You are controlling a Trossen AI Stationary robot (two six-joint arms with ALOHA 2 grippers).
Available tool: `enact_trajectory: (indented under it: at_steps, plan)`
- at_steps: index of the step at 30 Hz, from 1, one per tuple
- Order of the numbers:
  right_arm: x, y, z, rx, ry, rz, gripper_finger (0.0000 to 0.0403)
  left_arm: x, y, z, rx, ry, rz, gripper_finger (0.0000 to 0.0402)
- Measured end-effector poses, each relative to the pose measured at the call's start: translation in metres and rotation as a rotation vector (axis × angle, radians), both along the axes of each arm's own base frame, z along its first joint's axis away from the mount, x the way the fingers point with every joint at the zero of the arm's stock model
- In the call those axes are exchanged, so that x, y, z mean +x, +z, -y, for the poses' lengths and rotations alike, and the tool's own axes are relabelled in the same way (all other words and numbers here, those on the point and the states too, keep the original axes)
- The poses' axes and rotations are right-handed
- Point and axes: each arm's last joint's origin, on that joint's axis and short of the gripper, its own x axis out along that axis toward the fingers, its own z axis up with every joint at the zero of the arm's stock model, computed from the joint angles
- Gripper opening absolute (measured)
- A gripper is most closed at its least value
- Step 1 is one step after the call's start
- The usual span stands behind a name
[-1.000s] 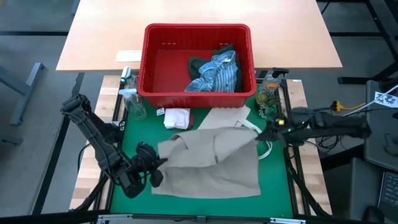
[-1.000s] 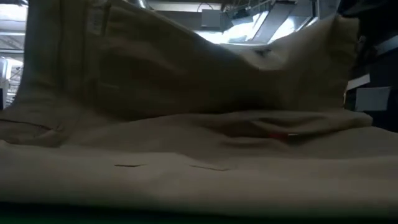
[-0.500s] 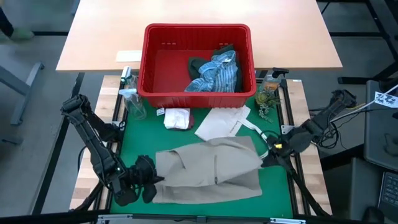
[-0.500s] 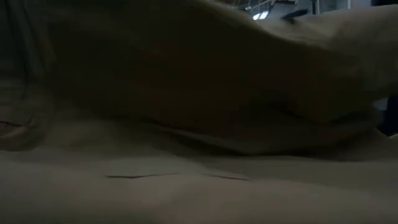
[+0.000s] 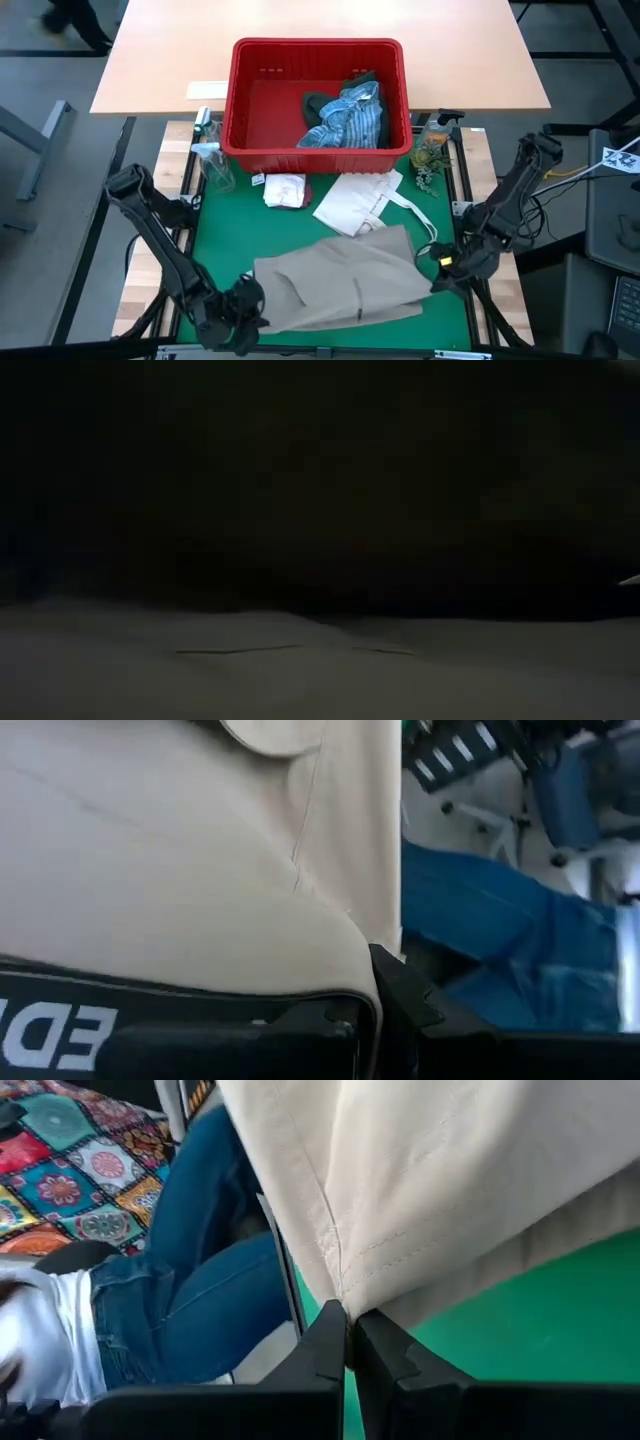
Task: Fold Laundry from Bin
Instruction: Fold the gray shorts
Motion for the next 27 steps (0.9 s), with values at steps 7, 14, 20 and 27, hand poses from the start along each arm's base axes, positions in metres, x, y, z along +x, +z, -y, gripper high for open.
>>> enact_trajectory:
  at_steps: [7,14,20,27]
  plan:
    - [0.005,-0.006,-0.019,0.022,0.032,-0.002,0.0005,0.008,-0.022,0.012,-0.003,-0.031,-0.041,0.0009]
    - [0.011,-0.026,-0.03,-0.05,0.051,-0.081,0.0005,0.01,-0.034,0.017,0.002,-0.058,-0.089,0.0009]
    - [0.015,-0.034,-0.036,-0.059,0.065,-0.107,0.0005,0.01,-0.036,0.017,0.002,-0.062,-0.097,0.0009]
    - [0.016,-0.035,-0.036,-0.07,0.053,-0.101,0.0028,0.008,-0.038,0.017,-0.088,-0.018,-0.191,0.0009]
